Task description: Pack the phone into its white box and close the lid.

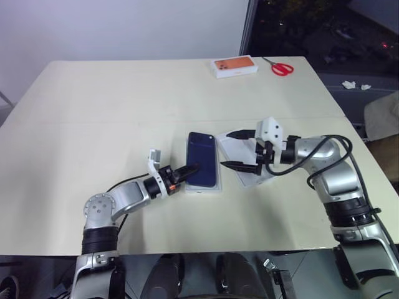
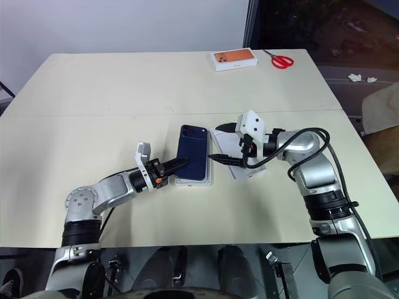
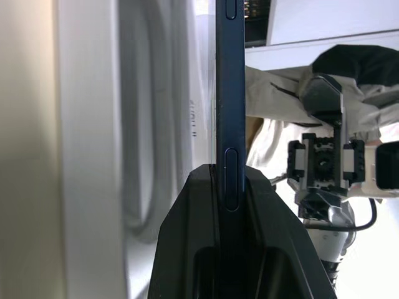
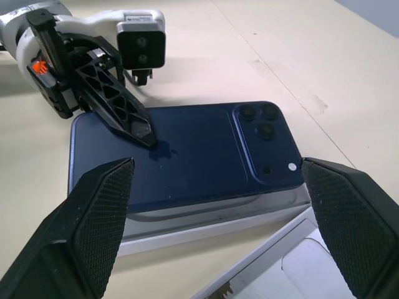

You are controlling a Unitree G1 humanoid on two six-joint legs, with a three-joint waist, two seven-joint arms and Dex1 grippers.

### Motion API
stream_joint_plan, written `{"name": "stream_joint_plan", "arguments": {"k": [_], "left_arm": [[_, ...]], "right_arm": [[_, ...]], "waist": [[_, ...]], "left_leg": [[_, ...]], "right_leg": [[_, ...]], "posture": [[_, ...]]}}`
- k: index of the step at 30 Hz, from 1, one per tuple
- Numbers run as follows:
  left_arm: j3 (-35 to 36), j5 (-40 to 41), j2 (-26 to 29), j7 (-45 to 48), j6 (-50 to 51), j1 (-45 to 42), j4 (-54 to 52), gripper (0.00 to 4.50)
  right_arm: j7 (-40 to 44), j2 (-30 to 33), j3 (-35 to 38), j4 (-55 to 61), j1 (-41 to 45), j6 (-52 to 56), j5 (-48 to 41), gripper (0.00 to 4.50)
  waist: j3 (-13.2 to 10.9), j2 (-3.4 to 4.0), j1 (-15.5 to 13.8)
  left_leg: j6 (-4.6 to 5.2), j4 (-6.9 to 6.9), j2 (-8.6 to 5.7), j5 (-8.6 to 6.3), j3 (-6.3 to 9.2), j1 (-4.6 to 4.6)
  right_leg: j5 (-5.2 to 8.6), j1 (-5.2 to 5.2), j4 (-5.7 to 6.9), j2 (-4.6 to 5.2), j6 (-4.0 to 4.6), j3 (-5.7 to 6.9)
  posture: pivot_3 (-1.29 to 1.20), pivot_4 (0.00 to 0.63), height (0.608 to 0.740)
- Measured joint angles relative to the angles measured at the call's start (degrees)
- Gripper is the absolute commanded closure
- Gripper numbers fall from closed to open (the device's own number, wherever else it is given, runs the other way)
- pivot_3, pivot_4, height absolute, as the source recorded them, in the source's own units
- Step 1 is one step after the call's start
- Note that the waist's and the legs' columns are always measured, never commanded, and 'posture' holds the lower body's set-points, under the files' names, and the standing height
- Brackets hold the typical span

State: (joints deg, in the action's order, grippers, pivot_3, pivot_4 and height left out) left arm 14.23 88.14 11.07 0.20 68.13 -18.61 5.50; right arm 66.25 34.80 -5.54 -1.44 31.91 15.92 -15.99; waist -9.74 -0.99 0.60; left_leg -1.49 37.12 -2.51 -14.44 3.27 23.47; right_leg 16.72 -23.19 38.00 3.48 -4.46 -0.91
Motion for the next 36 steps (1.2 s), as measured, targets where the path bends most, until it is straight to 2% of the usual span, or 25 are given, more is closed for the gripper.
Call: {"name": "stream_joint_plan", "arguments": {"k": [4,8,14,20,26,31,34,35,36], "left_arm": [[0.2,0.3,0.1,-0.4,-0.2,0.3,-0.1,4.5],[1.1,2.9,0.9,-0.3,-1.1,0.3,-0.6,4.5],[3.6,9.0,9.9,1.4,-0.2,1.8,-3.7,4.5],[6.2,12.3,18.3,4.5,0.1,3.7,-3.3,4.5],[7.0,12.6,20.9,6.5,-0.2,5.4,-3.5,4.5],[7.0,12.6,21.5,6.6,-1.2,6.9,-3.5,4.5],[7.0,12.6,21.5,6.6,-1.8,7.0,-3.9,4.5],[7.0,12.6,21.5,6.5,-2.1,7.1,-4.2,4.5],[7.0,12.6,21.6,6.5,-2.3,7.1,-4.3,4.5]], "right_arm": [[2.6,2.7,-0.4,0.0,-2.0,-1.4,0.4,0.06],[3.4,2.8,-0.8,0.1,-3.4,-1.2,0.6,0.06],[2.3,1.8,-4.9,6.6,-8.4,1.3,0.9,0.06],[-2.8,-1.0,-11.6,7.6,-9.0,1.4,6.9,0.06],[-6.3,-5.6,-15.5,7.6,-5.4,6.1,9.2,0.06],[-6.6,-5.4,-17.7,6.8,-5.1,6.9,11.3,0.06],[-6.1,-4.8,-18.7,6.8,-4.9,6.6,12.3,0.79],[-6.1,-4.8,-19.1,6.6,-4.6,6.2,12.9,1.17],[-6.2,-4.8,-19.2,6.4,-4.4,5.7,13.4,1.17]], "waist": [[0.0,0.0,0.0],[0.0,0.0,0.1],[0.0,0.0,0.1],[0.0,0.02,-0.2],[0.0,0.02,0.1],[0.0,0.01,0.0],[0.0,0.01,0.0],[0.0,0.01,0.0],[0.0,0.01,0.1]], "left_leg": [[0.04,0.01,0.0,-0.02,0.0,0.0],[0.03,0.01,0.01,-0.02,0.0,0.0],[0.04,-0.01,0.06,-0.02,0.02,-0.01],[0.04,0.01,0.01,-0.02,0.03,-0.01],[0.04,-0.03,0.01,-0.02,0.03,-0.01],[0.1,-0.02,0.0,-0.06,0.03,0.0],[0.13,-0.02,0.01,-0.08,0.03,0.0],[0.13,-0.02,0.01,-0.08,0.03,-0.01],[0.13,-0.02,0.01,-0.08,0.03,0.0]], "right_leg": [[0.0,0.02,-0.01,0.0,0.0,0.0],[0.0,0.0,0.0,0.0,0.0,0.0],[0.0,-0.02,0.0,-0.05,0.0,-0.01],[0.01,0.0,-0.01,0.0,0.01,0.0],[0.01,-0.04,-0.01,0.01,0.02,0.0],[0.01,-0.02,-0.02,0.02,0.02,0.0],[0.01,-0.03,-0.02,0.02,0.02,0.0],[0.01,-0.03,-0.02,0.02,0.02,0.0],[0.01,-0.03,-0.02,0.02,0.02,0.0]], "posture": [[0.0,0.15,0.74],[0.0,0.15,0.74],[0.0,0.15,0.74],[0.0,0.15,0.74],[0.0,0.15,0.74],[0.0,0.15,0.74],[0.0,0.15,0.74],[0.0,0.15,0.74],[0.0,0.15,0.74]]}}
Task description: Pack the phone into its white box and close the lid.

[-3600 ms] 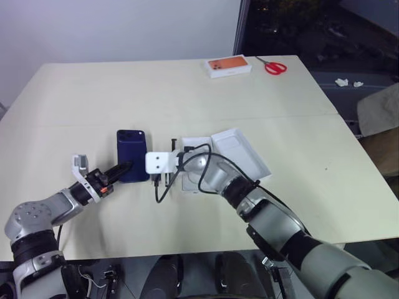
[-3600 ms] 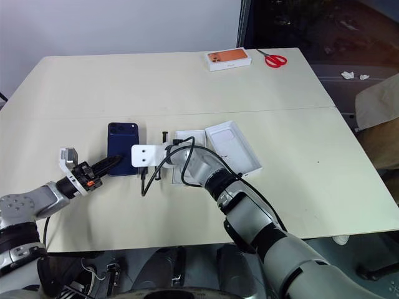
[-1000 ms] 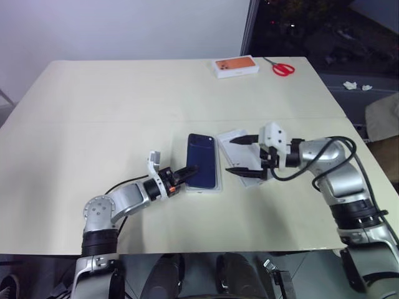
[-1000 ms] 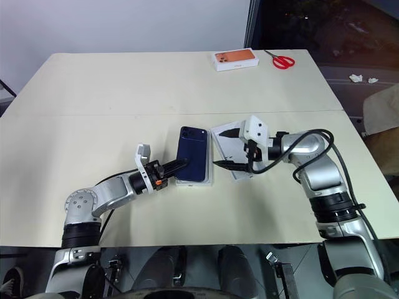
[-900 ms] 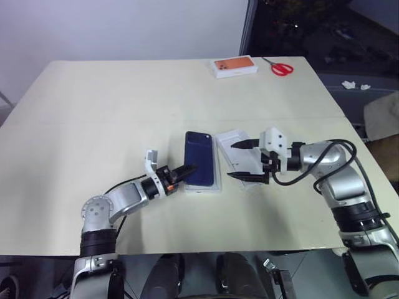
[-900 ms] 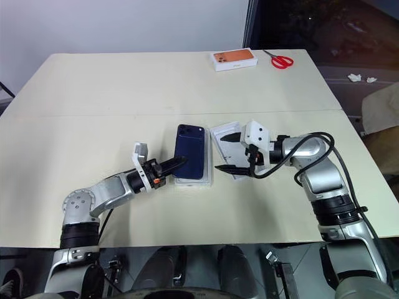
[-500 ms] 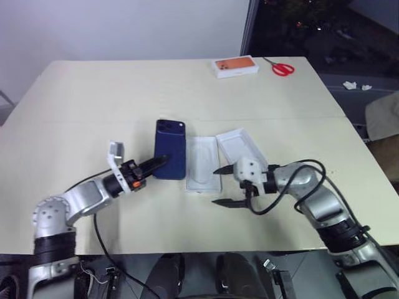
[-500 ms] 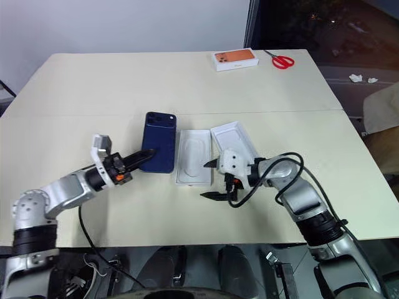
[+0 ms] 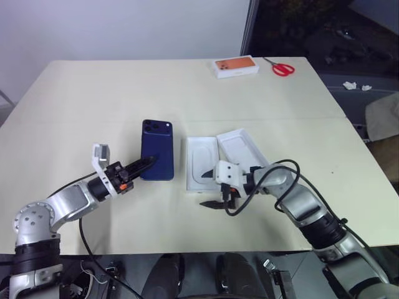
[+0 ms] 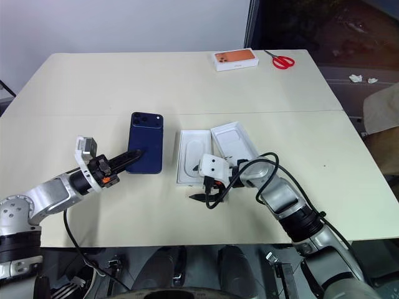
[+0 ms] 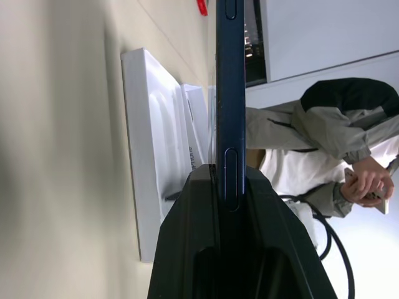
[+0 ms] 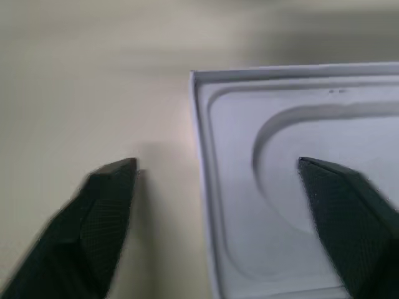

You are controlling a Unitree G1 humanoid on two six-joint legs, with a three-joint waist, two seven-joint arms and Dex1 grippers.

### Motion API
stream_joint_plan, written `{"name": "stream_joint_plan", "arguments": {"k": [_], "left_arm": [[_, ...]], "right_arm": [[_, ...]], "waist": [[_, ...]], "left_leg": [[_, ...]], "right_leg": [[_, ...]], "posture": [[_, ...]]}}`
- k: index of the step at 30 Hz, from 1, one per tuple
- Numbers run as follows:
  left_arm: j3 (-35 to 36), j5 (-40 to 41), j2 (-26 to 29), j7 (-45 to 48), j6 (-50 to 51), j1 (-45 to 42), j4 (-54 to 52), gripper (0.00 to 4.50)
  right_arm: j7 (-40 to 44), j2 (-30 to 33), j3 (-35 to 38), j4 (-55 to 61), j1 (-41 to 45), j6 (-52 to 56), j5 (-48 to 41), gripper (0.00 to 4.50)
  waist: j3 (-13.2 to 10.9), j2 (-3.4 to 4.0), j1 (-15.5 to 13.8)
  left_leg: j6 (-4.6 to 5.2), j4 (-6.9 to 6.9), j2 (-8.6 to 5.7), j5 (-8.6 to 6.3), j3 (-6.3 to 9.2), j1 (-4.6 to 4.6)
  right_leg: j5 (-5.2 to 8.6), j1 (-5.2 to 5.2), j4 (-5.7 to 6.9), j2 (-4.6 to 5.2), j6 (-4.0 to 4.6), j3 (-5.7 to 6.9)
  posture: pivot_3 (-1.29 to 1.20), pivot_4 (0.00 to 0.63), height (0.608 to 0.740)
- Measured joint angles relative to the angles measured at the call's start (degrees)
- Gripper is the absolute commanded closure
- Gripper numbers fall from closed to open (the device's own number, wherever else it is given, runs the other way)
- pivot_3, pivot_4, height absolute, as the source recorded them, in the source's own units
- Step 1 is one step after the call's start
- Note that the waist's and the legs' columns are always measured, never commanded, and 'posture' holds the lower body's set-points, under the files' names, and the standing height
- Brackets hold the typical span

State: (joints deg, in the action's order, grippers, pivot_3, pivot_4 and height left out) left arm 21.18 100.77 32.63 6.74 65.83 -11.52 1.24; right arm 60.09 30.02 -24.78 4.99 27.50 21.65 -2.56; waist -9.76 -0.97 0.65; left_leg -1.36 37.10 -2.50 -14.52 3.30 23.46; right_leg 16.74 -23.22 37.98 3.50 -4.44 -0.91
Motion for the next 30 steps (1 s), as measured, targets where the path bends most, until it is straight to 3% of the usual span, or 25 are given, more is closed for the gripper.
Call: {"name": "stream_joint_plan", "arguments": {"k": [5,8,10,30], "left_arm": [[0.0,0.1,0.0,-0.1,-0.1,0.1,-0.4,4.5],[-0.1,0.1,0.0,-0.3,-0.3,0.1,-0.4,4.5],[-0.2,0.1,0.0,-0.7,-0.4,0.1,-0.7,4.5],[-2.2,2.4,-0.1,-2.0,-1.7,0.1,-1.5,4.5]], "right_arm": [[0.3,0.0,-0.6,-0.9,0.6,-1.4,1.2,1.17],[0.8,-0.2,-0.6,-1.2,0.7,-1.5,1.2,2.06],[0.8,-0.2,-0.6,-1.3,0.7,-2.1,1.3,2.98],[1.0,-0.3,-0.6,-1.4,0.7,-3.7,1.8,2.98]], "waist": [[0.0,0.0,0.0],[0.0,0.0,0.0],[0.0,0.0,0.0],[0.0,-0.01,0.0]], "left_leg": [[0.0,0.0,0.0,0.0,0.0,0.0],[0.0,0.0,0.0,0.0,0.0,0.0],[0.0,0.0,0.0,0.0,0.0,0.0],[0.0,0.01,0.0,0.0,0.0,-0.01]], "right_leg": [[0.0,0.0,0.0,0.0,0.0,0.0],[0.0,0.0,0.0,0.0,0.0,0.0],[0.0,0.0,0.0,0.0,0.0,0.0],[0.0,0.01,0.0,0.0,0.0,0.0]], "posture": [[0.0,0.15,0.74],[0.0,0.15,0.74],[0.0,0.15,0.74],[0.0,0.15,0.74]]}}
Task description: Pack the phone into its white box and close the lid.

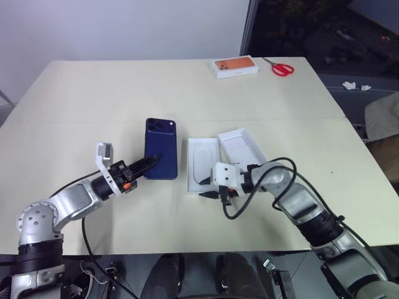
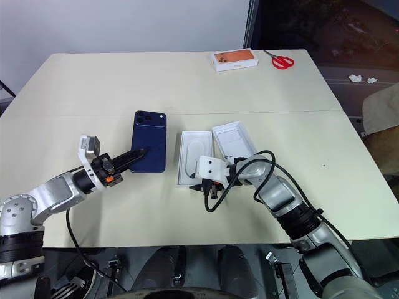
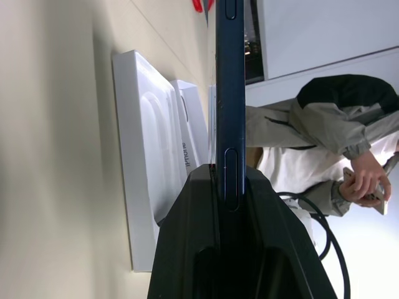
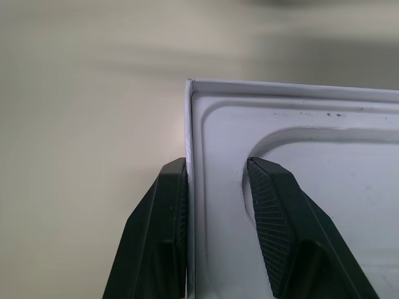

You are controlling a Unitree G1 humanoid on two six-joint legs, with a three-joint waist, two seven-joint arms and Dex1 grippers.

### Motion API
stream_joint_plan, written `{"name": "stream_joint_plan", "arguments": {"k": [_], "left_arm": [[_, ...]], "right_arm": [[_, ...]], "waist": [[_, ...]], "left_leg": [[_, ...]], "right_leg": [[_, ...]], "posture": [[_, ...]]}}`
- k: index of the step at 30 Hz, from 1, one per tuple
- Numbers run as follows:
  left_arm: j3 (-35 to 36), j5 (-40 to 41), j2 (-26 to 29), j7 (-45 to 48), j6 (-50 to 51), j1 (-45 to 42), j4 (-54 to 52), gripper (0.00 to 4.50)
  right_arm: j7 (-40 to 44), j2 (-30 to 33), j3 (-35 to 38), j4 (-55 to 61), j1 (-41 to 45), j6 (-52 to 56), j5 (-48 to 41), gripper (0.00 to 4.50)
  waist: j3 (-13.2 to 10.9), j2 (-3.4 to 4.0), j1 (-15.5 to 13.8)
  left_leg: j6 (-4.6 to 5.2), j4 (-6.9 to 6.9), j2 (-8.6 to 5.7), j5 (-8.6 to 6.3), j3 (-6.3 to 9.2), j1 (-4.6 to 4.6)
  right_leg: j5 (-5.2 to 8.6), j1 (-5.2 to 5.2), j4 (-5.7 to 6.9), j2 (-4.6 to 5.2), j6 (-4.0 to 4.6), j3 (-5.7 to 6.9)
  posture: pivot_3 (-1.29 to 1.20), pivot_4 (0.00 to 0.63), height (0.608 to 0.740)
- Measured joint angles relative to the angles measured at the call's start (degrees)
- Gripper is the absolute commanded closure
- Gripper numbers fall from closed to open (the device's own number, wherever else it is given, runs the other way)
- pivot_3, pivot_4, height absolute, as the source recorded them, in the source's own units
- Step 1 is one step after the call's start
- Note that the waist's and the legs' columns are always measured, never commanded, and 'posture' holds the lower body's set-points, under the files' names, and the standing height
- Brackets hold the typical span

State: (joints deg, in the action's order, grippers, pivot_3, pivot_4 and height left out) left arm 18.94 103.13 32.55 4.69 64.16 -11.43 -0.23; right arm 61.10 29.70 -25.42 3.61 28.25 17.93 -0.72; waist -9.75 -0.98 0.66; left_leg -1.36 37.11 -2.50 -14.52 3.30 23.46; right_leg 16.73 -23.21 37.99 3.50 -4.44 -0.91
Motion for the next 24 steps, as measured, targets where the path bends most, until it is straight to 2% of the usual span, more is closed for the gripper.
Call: {"name": "stream_joint_plan", "arguments": {"k": [3,7,19,24], "left_arm": [[0.0,0.1,0.0,0.0,0.0,0.0,0.0,4.5],[-0.2,0.1,0.0,0.0,0.0,0.2,0.0,4.5],[-0.3,1.5,0.0,0.0,0.0,0.2,0.0,4.5],[-0.3,1.5,0.0,0.0,0.0,0.2,0.1,4.5]], "right_arm": [[0.0,0.0,0.0,0.0,0.0,0.0,0.0,2.98],[0.3,0.1,0.2,0.1,0.0,0.0,-0.1,3.97],[0.2,-0.1,0.2,0.3,-0.2,-0.6,-0.1,3.97],[-1.1,-5.9,-0.5,0.5,-0.3,0.9,-0.5,3.97]], "waist": [[0.0,0.0,0.0],[0.0,-0.02,0.0],[0.0,-0.02,0.2],[0.0,-0.02,0.4]], "left_leg": [[0.0,0.0,0.0,0.0,0.0,0.0],[0.0,0.0,0.0,0.0,0.0,-0.01],[0.02,-0.02,0.04,-0.01,0.0,-0.05],[0.0,-0.05,0.06,0.0,0.0,-0.05]], "right_leg": [[0.0,0.0,0.0,0.0,0.0,0.0],[0.0,0.02,0.0,0.0,0.0,0.0],[0.0,0.02,0.01,-0.03,0.0,0.0],[0.0,-0.02,0.02,-0.06,0.0,-0.01]], "posture": [[0.0,0.15,0.74],[0.0,0.15,0.74],[0.0,0.15,0.74],[0.0,0.15,0.74]]}}
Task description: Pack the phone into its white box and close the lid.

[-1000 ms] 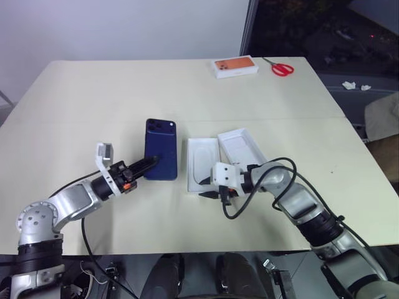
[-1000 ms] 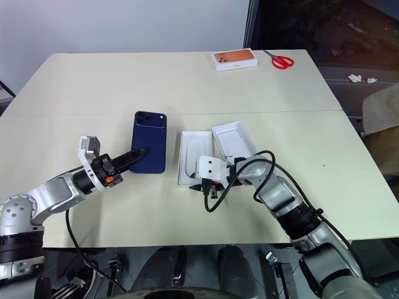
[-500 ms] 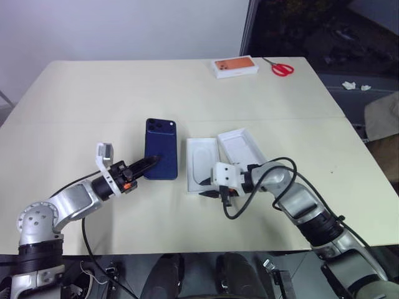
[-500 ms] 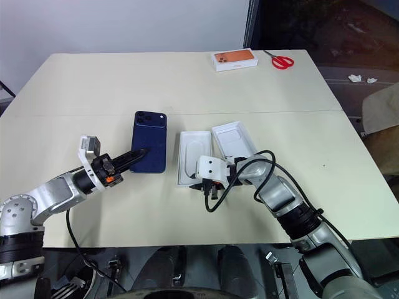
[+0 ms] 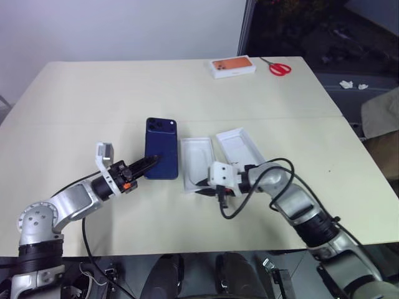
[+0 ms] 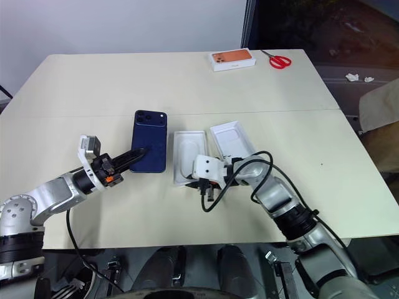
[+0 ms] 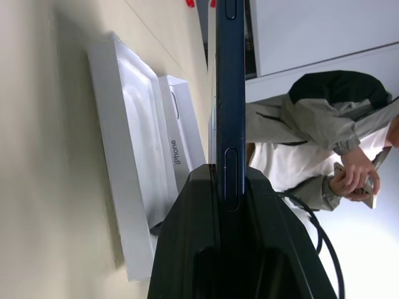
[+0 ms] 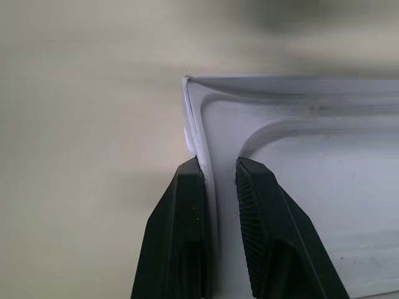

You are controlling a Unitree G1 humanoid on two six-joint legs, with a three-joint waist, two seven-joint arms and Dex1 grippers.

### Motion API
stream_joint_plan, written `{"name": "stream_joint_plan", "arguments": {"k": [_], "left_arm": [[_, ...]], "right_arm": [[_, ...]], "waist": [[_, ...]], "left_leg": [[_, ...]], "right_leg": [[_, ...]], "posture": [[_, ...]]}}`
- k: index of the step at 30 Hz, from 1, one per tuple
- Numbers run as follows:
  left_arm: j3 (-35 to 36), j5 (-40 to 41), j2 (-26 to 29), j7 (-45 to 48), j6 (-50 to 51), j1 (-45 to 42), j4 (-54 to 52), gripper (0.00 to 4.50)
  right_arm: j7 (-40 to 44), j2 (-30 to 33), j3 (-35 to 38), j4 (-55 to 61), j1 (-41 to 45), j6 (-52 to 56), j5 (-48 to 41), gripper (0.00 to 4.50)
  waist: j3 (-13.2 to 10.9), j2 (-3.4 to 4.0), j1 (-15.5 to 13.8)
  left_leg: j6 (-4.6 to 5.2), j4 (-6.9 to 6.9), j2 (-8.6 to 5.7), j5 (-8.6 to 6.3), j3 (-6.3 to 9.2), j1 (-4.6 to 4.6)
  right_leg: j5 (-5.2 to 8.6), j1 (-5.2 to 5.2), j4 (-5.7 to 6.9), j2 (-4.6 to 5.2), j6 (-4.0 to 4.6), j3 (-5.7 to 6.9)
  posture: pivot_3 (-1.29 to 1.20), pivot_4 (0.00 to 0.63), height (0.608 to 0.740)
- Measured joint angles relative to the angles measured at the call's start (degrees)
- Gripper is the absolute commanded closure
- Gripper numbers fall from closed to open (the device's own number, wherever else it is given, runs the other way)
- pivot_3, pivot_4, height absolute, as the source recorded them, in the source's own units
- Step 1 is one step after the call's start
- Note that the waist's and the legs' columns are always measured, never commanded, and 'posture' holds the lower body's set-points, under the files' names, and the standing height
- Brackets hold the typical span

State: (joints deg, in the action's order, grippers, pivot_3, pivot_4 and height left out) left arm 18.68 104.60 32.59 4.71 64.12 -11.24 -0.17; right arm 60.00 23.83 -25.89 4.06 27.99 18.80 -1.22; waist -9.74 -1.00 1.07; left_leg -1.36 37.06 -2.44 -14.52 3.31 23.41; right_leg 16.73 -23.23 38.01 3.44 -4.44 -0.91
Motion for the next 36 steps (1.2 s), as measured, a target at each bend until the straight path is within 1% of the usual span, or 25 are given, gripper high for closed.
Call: {"name": "stream_joint_plan", "arguments": {"k": [4,9,11,12,15,19,22,25,29,33,36], "left_arm": [[0.0,0.0,0.0,0.0,0.0,0.0,0.0,4.5],[0.1,0.3,0.0,0.0,-0.1,0.3,0.0,4.5],[0.0,0.6,0.0,0.0,-0.2,0.3,0.0,4.5],[0.0,0.6,0.0,0.0,-0.3,0.4,0.0,4.5],[0.0,0.7,0.0,0.0,-0.6,0.5,0.0,4.5],[0.0,0.9,0.2,0.0,-0.7,1.2,0.0,4.5],[0.0,1.1,1.2,0.2,-0.5,1.6,0.0,4.5],[0.1,1.1,2.6,1.0,-0.1,1.6,0.4,4.5],[-0.1,0.8,3.5,2.6,0.7,1.3,2.4,4.5],[-2.5,-3.5,3.5,5.4,2.1,-1.7,5.4,4.5],[-4.4,-8.7,3.3,8.1,2.8,-4.7,8.4,4.5]], "right_arm": [[-0.9,-2.9,-2.4,-0.5,0.1,-0.7,0.9,3.97],[-2.7,-5.2,-3.1,-3.4,1.3,-1.6,2.2,3.97],[-3.6,-6.3,-3.0,-4.3,1.8,-1.0,2.2,3.2],[-3.9,-6.8,-2.9,-4.4,2.0,-0.5,2.2,2.9],[-4.0,-7.0,-2.8,-5.0,2.0,0.8,2.1,1.46],[-3.5,-6.2,-2.1,-4.2,1.7,2.3,0.9,1.46],[-2.9,-5.8,1.4,-0.8,1.6,6.9,-3.3,1.46],[-1.4,-2.7,4.1,3.0,1.5,8.0,-6.0,1.46],[0.1,-0.5,7.4,4.9,1.3,8.6,-9.9,1.46],[2.9,5.4,9.2,4.0,0.9,6.2,-10.7,1.46],[3.3,7.2,10.4,1.6,0.9,5.0,-10.5,1.46]], "waist": [[0.0,0.0,-0.3],[0.0,0.0,-0.3],[0.0,0.0,-0.2],[0.0,0.0,-0.2],[0.0,0.01,-0.3],[0.0,0.01,-0.3],[0.0,0.01,-0.3],[0.0,0.01,-0.3],[0.0,0.02,-0.3],[0.0,0.03,-0.6],[0.0,0.01,-0.4]], "left_leg": [[-0.04,0.02,-0.02,0.02,0.0,0.0],[-0.04,0.01,-0.02,0.02,0.0,0.0],[-0.05,0.0,-0.02,0.03,0.0,0.0],[-0.05,0.0,-0.02,0.03,0.0,0.0],[-0.05,0.01,-0.03,0.03,0.0,0.01],[-0.02,0.0,-0.04,0.01,0.0,0.01],[0.02,-0.01,-0.04,-0.01,0.01,0.02],[0.03,-0.01,-0.04,-0.02,0.01,0.02],[0.03,-0.03,-0.04,-0.02,0.01,0.02],[0.04,0.0,-0.09,-0.03,0.0,0.03],[0.05,-0.02,-0.09,-0.03,-0.01,0.03]], "right_leg": [[0.0,0.02,-0.01,0.01,0.0,0.0],[0.0,0.01,0.0,0.02,0.0,0.01],[0.0,0.0,0.0,0.01,0.0,0.0],[0.0,0.0,0.0,0.01,0.0,0.0],[0.0,0.0,0.0,0.02,0.0,0.0],[0.0,0.0,-0.01,0.03,0.0,0.0],[0.0,-0.01,0.0,0.03,0.0,0.0],[0.0,-0.01,-0.02,0.03,0.0,0.0],[0.0,-0.01,-0.02,0.03,0.01,0.0],[0.0,0.04,-0.04,0.08,0.0,0.03],[0.0,0.02,-0.03,0.07,0.0,0.02]], "posture": [[0.0,0.15,0.74],[0.0,0.15,0.74],[0.0,0.15,0.74],[0.0,0.15,0.74],[0.0,0.15,0.74],[0.0,0.15,0.74],[0.0,0.15,0.74],[0.0,0.15,0.74],[0.0,0.15,0.74],[0.0,0.15,0.74],[0.0,0.15,0.74]]}}
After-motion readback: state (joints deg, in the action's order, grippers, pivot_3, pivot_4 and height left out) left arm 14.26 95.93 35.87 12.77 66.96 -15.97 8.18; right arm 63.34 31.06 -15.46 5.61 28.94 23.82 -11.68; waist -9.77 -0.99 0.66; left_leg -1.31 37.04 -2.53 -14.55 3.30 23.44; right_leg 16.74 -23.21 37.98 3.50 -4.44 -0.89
